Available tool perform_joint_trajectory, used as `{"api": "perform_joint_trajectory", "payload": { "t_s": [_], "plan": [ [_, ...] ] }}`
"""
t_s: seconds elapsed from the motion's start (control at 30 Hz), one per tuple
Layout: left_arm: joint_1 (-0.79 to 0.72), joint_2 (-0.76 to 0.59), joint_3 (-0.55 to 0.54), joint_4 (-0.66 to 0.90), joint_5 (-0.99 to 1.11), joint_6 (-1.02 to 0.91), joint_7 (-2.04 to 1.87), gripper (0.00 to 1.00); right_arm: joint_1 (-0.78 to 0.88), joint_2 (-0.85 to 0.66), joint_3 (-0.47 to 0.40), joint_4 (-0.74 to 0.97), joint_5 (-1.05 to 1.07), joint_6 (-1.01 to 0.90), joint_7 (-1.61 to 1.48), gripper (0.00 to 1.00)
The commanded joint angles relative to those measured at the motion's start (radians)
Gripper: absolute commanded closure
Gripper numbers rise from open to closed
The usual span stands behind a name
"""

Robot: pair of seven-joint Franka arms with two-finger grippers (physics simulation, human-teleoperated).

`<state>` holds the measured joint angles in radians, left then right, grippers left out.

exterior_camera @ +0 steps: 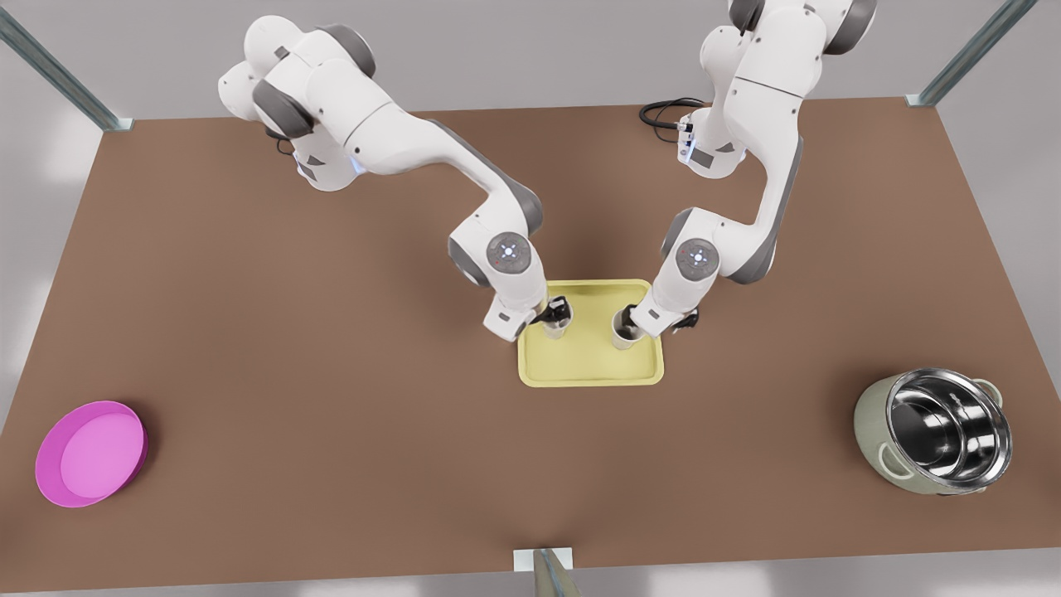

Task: Use the left arm to pick up the white IKEA cup from the tray and place it on the middle-left position; use the right arm to pick up the white IKEA cup from the tray and place it on the middle-right position

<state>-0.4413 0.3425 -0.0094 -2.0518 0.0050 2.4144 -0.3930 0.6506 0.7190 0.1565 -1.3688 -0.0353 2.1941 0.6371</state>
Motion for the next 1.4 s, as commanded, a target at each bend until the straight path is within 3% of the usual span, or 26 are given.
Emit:
{"api": "perform_joint_trajectory", "payload": {
  "t_s": [0.0, 0.53, 0.63, 0.67, 0.73, 0.8, 0.83, 0.9, 0.93, 1.03, 1.07, 1.17, 1.2, 1.3, 1.37],
  "plan": [
    [0.001, 0.001, 0.000, -0.001, 0.003, 0.046, -0.024, 0.00, 0.003, 0.004, 0.000, -0.004, -0.025, 0.009, 0.159, 0.02],
    [0.000, 0.076, 0.000, 0.001, 0.004, 0.127, -0.027, 0.00, 0.021, 0.033, 0.001, -0.041, -0.028, 0.013, 0.161, 0.04],
    [0.000, 0.098, 0.000, 0.001, 0.004, 0.155, -0.029, 0.05, 0.020, 0.050, 0.000, -0.041, -0.026, 0.026, 0.161, 0.04],
    [0.000, 0.099, 0.000, 0.001, 0.004, 0.157, -0.030, 0.10, 0.020, 0.054, 0.000, -0.041, -0.026, 0.026, 0.161, 0.05],
    [0.000, 0.098, 0.000, 0.002, 0.004, 0.157, -0.030, 0.30, 0.021, 0.057, 0.000, -0.039, -0.026, 0.027, 0.164, 0.05],
    [0.000, 0.089, 0.000, 0.002, 0.004, 0.147, -0.029, 0.36, 0.034, 0.057, 0.000, -0.041, -0.026, 0.027, 0.174, 0.06],
    [0.000, 0.084, 0.000, 0.002, 0.004, 0.146, -0.029, 0.36, 0.034, 0.057, 0.000, -0.041, -0.026, 0.026, 0.182, 0.09],
    [0.000, 0.078, 0.000, 0.002, 0.004, 0.140, -0.030, 0.46, 0.035, 0.059, 0.000, -0.041, -0.026, 0.026, 0.187, 0.23],
    [0.000, 0.076, 0.000, 0.002, 0.004, 0.140, -0.030, 0.55, 0.035, 0.060, 0.000, -0.041, -0.026, 0.026, 0.188, 0.27],
    [0.001, 0.070, 0.000, 0.002, 0.004, 0.140, -0.029, 0.69, 0.035, 0.068, 0.000, -0.039, -0.026, 0.027, 0.188, 0.37],
    [0.001, 0.070, 0.000, 0.002, 0.004, 0.140, -0.027, 0.70, 0.035, 0.070, 0.000, -0.039, -0.026, 0.027, 0.187, 0.37],
    [0.001, 0.072, 0.000, 0.002, 0.004, 0.138, -0.032, 0.77, 0.034, 0.070, 0.000, -0.039, -0.026, 0.027, 0.187, 0.52],
    [0.001, 0.070, 0.000, 0.002, 0.004, 0.138, -0.032, 0.77, 0.034, 0.070, 0.000, -0.039, -0.025, 0.027, 0.187, 0.62],
    [0.004, -0.022, 0.051, 0.015, 0.000, -0.026, 0.051, 0.77, 0.034, 0.066, 0.000, -0.036, -0.018, 0.026, 0.188, 0.76],
    [0.006, -0.069, 0.095, 0.015, -0.005, -0.107, 0.135, 0.77, 0.034, 0.063, -0.002, -0.035, -0.018, 0.023, 0.190, 0.76]
  ]
}}
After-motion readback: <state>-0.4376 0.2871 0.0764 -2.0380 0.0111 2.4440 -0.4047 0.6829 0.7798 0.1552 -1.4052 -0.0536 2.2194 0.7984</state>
